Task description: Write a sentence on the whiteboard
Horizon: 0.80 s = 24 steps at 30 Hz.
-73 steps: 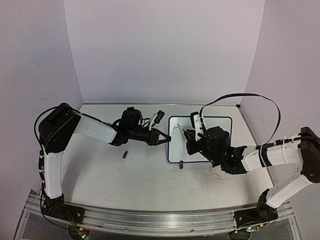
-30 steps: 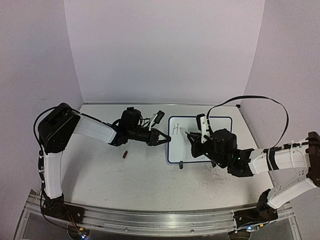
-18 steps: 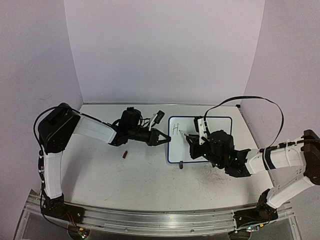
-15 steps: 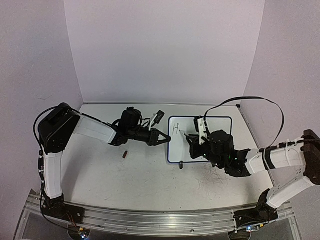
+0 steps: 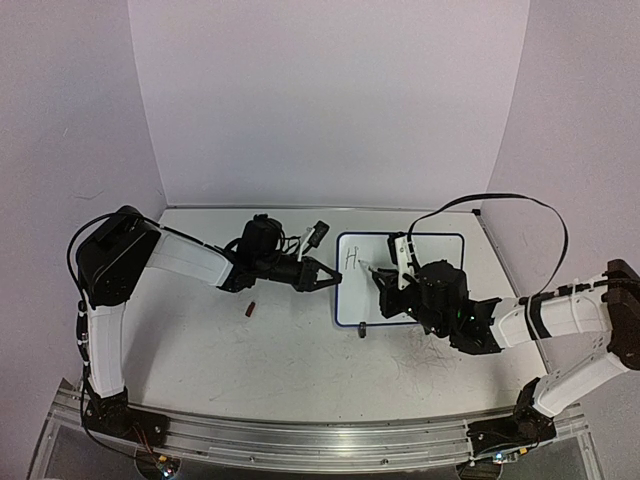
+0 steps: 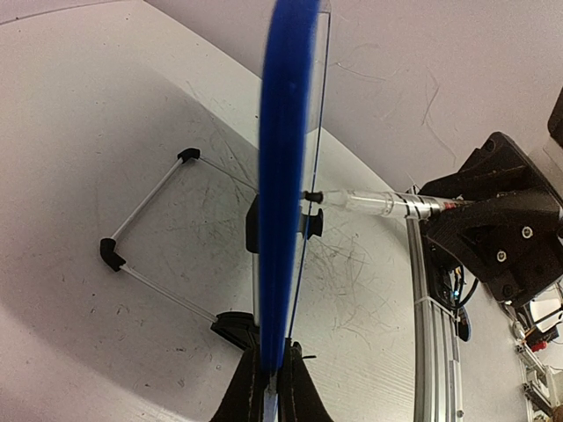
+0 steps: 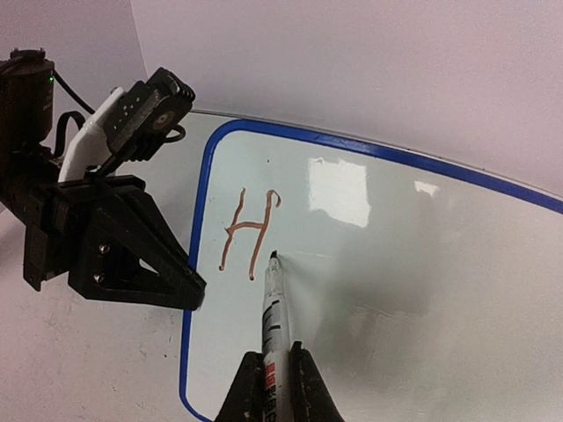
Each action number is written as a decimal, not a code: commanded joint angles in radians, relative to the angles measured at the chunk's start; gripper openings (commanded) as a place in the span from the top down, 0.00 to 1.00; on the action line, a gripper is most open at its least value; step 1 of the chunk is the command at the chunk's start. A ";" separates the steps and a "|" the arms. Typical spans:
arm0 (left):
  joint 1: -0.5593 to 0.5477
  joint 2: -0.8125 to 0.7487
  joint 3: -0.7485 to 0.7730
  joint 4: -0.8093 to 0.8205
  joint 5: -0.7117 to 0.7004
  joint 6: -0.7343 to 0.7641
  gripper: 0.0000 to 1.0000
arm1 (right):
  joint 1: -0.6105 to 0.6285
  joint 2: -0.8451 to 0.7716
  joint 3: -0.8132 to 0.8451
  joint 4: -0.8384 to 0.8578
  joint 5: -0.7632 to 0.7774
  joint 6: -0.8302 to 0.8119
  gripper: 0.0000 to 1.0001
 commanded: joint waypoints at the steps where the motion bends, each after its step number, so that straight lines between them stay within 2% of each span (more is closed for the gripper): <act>1: -0.008 -0.058 -0.003 0.021 0.030 0.007 1.00 | -0.007 -0.005 -0.002 -0.004 0.016 0.014 1.00; 24: -0.009 -0.061 -0.004 0.020 0.032 0.005 1.00 | -0.008 -0.063 -0.047 -0.041 0.051 0.036 1.00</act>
